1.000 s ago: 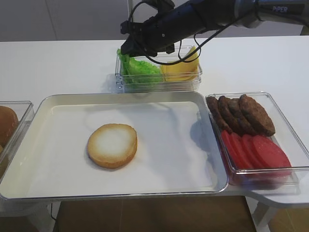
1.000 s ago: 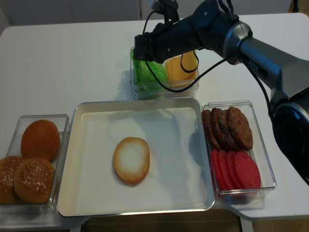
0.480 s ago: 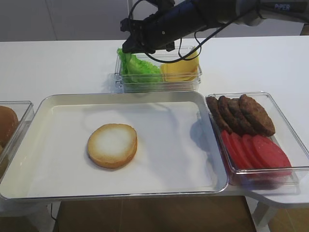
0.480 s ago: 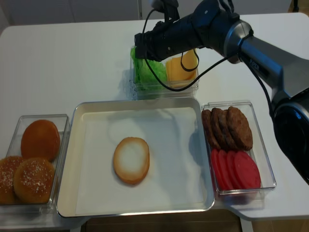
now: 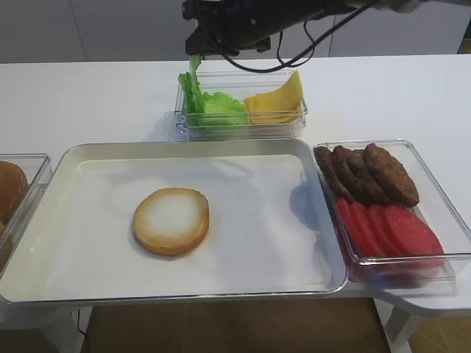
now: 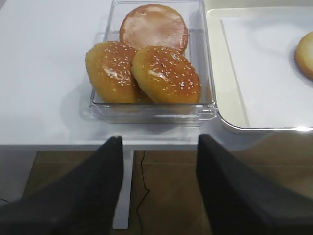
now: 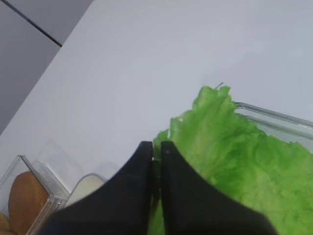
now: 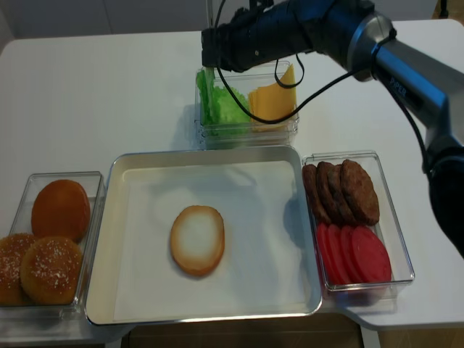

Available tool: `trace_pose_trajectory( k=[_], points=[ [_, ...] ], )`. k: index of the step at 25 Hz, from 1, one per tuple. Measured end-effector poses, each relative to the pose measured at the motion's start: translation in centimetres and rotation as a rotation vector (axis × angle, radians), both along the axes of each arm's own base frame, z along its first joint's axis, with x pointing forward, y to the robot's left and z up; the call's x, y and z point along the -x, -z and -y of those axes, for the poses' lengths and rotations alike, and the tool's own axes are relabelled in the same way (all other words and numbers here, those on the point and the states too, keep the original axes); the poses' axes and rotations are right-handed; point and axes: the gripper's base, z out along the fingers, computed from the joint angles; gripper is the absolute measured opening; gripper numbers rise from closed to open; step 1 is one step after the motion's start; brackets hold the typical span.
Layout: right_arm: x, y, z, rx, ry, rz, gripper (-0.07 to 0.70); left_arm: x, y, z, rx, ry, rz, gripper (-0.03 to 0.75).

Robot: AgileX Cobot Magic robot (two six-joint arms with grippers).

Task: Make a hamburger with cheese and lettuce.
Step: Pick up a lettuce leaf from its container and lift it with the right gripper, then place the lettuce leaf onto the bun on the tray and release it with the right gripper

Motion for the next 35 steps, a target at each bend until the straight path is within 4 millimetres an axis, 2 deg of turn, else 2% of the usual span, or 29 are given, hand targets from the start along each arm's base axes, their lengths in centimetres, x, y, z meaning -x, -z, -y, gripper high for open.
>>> trace_pose_trajectory(
  k=[4,10,15,18,22,26,31,35],
  points=[
    [1.3,-3.1,0.9,0.040,0.005,0.045,0.031,0.0,0.0,0.0,0.000,0.000,0.000,0.362],
    [4.4,-8.1,2.4,0.086,-0.009,0.094,0.031,0.0,0.0,0.0,0.000,0.000,0.000,0.362],
    [8.0,-11.6,3.9,0.081,-0.033,0.112,0.031,0.0,0.0,0.0,0.000,0.000,0.000,0.362],
    [10.5,-12.6,4.9,0.080,-0.035,0.111,0.031,0.0,0.0,0.0,0.000,0.000,0.000,0.362],
    [14.1,-12.4,6.5,0.091,-0.036,0.081,0.031,0.0,0.0,0.0,0.000,0.000,0.000,0.362],
    [17.1,-10.8,7.9,0.100,-0.020,0.020,0.030,0.0,0.0,0.0,0.000,0.000,0.000,0.362],
    [19.6,-8.0,9.0,0.129,-0.019,-0.065,0.030,0.0,0.0,0.0,0.000,0.000,0.000,0.362],
    [20.5,-6.0,8.6,0.146,-0.023,-0.105,0.030,0.0,0.0,0.0,0.000,0.000,0.000,0.362]
  ],
)
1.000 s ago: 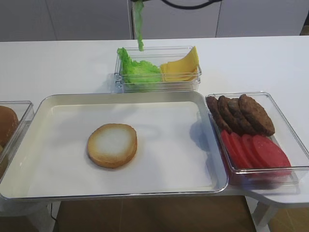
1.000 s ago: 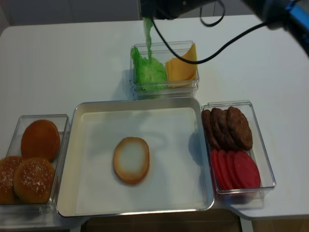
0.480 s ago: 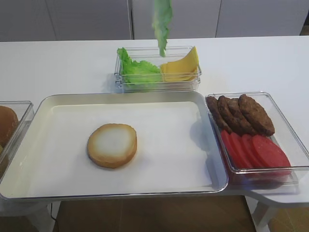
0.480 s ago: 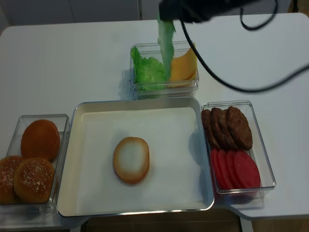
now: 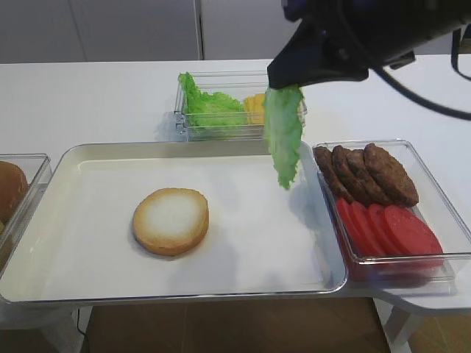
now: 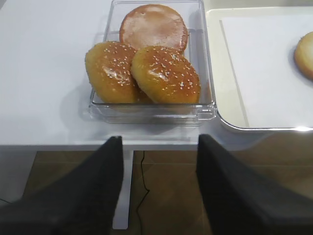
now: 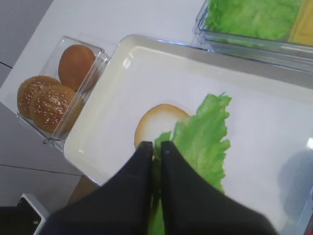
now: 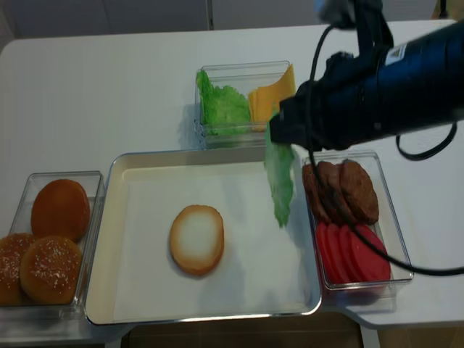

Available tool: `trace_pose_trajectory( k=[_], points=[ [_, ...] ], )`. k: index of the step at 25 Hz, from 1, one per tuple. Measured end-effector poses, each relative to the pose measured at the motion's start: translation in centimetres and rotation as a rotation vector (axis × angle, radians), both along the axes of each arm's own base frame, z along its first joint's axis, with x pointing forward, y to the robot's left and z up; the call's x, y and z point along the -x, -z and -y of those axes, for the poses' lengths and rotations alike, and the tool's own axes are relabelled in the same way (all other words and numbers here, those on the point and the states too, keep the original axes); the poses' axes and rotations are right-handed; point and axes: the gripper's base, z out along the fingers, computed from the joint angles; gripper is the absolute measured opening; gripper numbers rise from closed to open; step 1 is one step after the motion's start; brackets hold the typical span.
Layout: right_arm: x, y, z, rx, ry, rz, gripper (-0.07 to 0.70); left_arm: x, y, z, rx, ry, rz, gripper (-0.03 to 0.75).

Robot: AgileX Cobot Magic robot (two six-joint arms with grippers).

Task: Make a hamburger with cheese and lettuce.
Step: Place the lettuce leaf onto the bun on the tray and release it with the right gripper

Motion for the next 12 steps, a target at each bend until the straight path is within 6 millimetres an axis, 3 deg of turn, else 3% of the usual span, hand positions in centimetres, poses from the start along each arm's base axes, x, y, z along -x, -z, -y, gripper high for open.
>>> trace_pose_trajectory(
  k=[6,12],
  points=[
    [1.1,2.1,-2.1,0.041,0.005,0.002,0.029,0.0,0.0,0.0,0.000,0.000,0.000,0.362],
    [0.7,4.1,-4.7,0.081,-0.011,0.015,0.030,0.0,0.0,0.0,0.000,0.000,0.000,0.362]
  ],
)
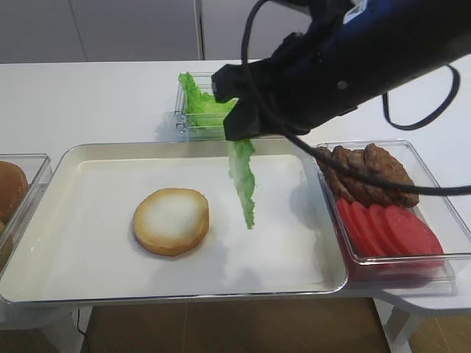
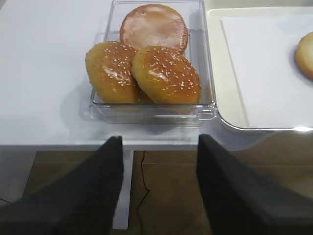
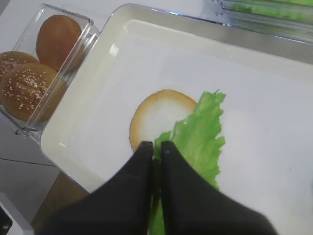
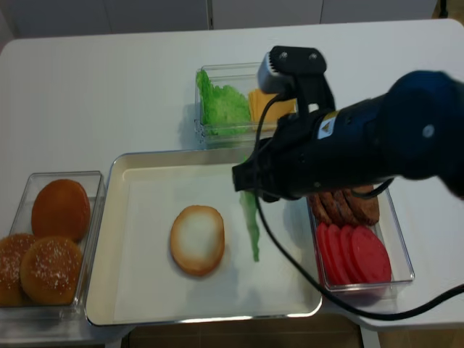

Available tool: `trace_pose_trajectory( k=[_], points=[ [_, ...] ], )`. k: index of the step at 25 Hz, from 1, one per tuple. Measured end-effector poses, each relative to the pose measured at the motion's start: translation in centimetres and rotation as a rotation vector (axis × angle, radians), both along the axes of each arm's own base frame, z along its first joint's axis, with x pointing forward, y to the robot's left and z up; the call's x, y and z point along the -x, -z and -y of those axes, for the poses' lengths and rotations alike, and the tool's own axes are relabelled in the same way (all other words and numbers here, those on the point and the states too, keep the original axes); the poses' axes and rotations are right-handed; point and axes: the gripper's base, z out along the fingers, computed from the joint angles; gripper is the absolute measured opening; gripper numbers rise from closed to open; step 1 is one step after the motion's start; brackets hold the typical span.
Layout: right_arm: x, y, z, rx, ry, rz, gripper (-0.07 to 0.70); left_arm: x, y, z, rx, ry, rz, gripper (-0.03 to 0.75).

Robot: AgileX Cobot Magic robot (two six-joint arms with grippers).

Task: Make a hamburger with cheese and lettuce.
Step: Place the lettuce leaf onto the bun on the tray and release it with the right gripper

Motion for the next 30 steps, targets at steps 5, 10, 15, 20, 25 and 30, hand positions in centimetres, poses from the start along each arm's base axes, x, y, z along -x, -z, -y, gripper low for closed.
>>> trace_pose_trajectory(
  k=[5,10,15,20,25,30],
  points=[
    [-0.9,1.8,-1.7,0.014,0.010,0.024,0.030,0.0,0.0,0.0,0.000,0.000,0.000,0.362],
    [-1.8,3.3,-2.2,0.044,0.022,0.032,0.031,0.0,0.0,0.0,0.000,0.000,0.000,0.362],
    [-2.2,3.5,-2.3,0.052,0.031,0.058,0.031,0.0,0.0,0.0,0.000,0.000,0.000,0.362],
    [-2.4,3.4,-2.2,0.090,0.007,0.087,0.031,0.0,0.0,0.0,0.000,0.000,0.000,0.362],
    [-2.5,3.1,-1.7,0.203,-0.002,0.085,0.031,0.0,0.0,0.0,0.000,0.000,0.000,0.362],
    [-3.0,2.1,-1.2,0.284,0.022,0.100,0.031,0.0,0.0,0.0,0.000,0.000,0.000,0.362]
  ],
)
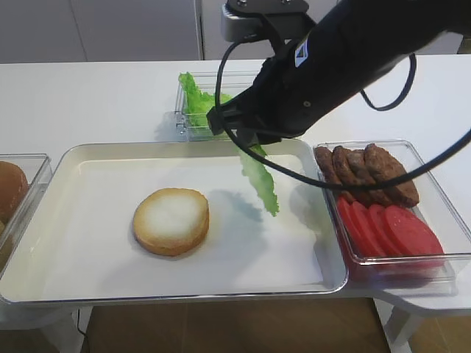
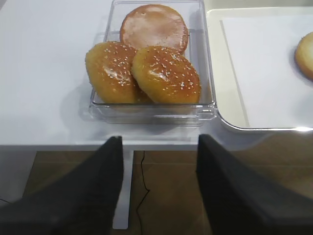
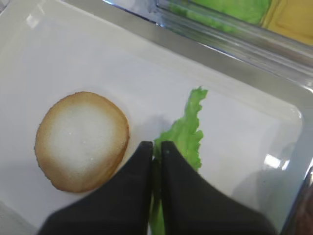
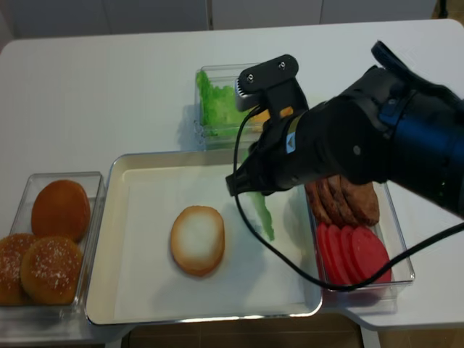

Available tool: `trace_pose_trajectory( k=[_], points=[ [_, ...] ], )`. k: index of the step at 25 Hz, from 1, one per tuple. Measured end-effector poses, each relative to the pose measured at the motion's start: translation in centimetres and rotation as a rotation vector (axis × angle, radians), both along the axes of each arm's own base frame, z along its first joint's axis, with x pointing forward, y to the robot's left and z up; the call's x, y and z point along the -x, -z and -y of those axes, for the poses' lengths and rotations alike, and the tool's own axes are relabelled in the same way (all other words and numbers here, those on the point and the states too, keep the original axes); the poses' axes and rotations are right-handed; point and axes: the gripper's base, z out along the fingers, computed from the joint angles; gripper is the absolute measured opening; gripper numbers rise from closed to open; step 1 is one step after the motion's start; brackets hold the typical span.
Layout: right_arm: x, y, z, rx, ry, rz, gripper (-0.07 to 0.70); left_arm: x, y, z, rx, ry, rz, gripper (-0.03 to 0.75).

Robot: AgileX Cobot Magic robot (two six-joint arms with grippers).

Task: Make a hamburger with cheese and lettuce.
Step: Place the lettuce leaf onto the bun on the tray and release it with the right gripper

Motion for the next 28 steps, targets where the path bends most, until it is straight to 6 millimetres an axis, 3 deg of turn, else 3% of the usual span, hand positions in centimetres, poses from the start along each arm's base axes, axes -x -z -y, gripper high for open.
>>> trace_pose_trajectory(
  k=[6,15,28],
  points=[
    [0.4,-0.7,-0.7,0.019,-0.010,0.021,0.031,0.0,0.0,0.0,0.000,0.000,0.000,0.362],
    [1.6,0.3,-2.6,0.136,-0.040,0.088,0.031,0.0,0.0,0.0,0.000,0.000,0.000,0.362],
    [1.0,1.4,-4.5,0.162,-0.072,0.112,0.031,0.0,0.0,0.0,0.000,0.000,0.000,0.362]
  ],
)
